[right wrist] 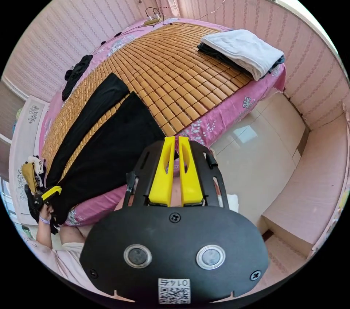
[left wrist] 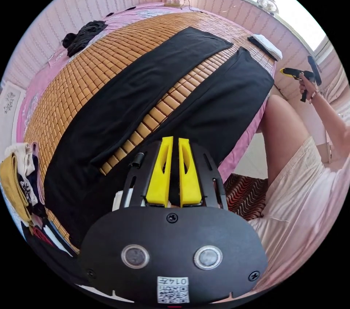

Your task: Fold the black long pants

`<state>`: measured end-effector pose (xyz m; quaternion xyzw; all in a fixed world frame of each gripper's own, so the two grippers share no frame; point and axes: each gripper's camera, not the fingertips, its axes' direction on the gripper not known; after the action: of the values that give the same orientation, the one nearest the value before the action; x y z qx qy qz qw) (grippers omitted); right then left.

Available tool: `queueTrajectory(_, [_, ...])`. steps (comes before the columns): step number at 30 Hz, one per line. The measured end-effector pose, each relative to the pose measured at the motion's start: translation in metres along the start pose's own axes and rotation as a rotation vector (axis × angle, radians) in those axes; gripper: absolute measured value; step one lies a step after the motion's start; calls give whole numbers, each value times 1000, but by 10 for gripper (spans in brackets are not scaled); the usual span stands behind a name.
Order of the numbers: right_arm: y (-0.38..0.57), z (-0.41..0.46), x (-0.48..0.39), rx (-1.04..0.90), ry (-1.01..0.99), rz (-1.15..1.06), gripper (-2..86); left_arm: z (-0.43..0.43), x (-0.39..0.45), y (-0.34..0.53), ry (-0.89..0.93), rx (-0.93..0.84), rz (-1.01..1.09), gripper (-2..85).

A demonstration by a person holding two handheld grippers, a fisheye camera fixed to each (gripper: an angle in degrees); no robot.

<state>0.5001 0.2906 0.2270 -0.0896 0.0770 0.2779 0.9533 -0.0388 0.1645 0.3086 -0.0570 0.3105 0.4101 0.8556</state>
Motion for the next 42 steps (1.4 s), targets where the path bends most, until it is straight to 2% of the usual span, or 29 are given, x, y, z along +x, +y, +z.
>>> queueTrajectory(5, [-31, -6, -117, 69, 7, -361, 28, -63, -75, 97, -143, -2, -327, 20])
queueTrajectory(11, [-48, 28, -291, -12, -290, -690, 47, -107, -137, 213, -293, -85, -647, 40])
queueTrajectory(13, [-39, 39, -373, -46, -406, -819, 47, -117, -147, 239, -315, -88, -719, 45])
queueTrajectory(17, [-7, 52, -513, -153, -537, -1107, 45, -132, -165, 290, -242, -20, -895, 52])
queueTrajectory(20, [40, 47, -629, -171, -608, -1445, 16, -134, -168, 302, -328, -71, -911, 36])
queueTrajectory(22, [85, 42, -709, -98, -576, -1695, -3, -134, -172, 303, -335, -81, -888, 26])
queueTrajectory(24, [113, 44, -763, -81, -540, -1785, -7, -133, -178, 300, -353, -97, -864, 15])
queueTrajectory(28, [156, 61, -858, -121, -479, -1830, -9, -131, -194, 294, -346, -155, -828, -7])
queueTrajectory(31, [174, 80, -892, -182, -366, -1871, -8, -136, -196, 295, -346, -177, -786, -9])
queueTrajectory(38, [159, 87, -914, -200, -404, -1739, -8, -157, -197, 306, -356, -176, -732, -10])
queueTrajectory(42, [141, 88, -900, -243, -507, -1658, -8, -173, -204, 323, -348, -122, -782, -10])
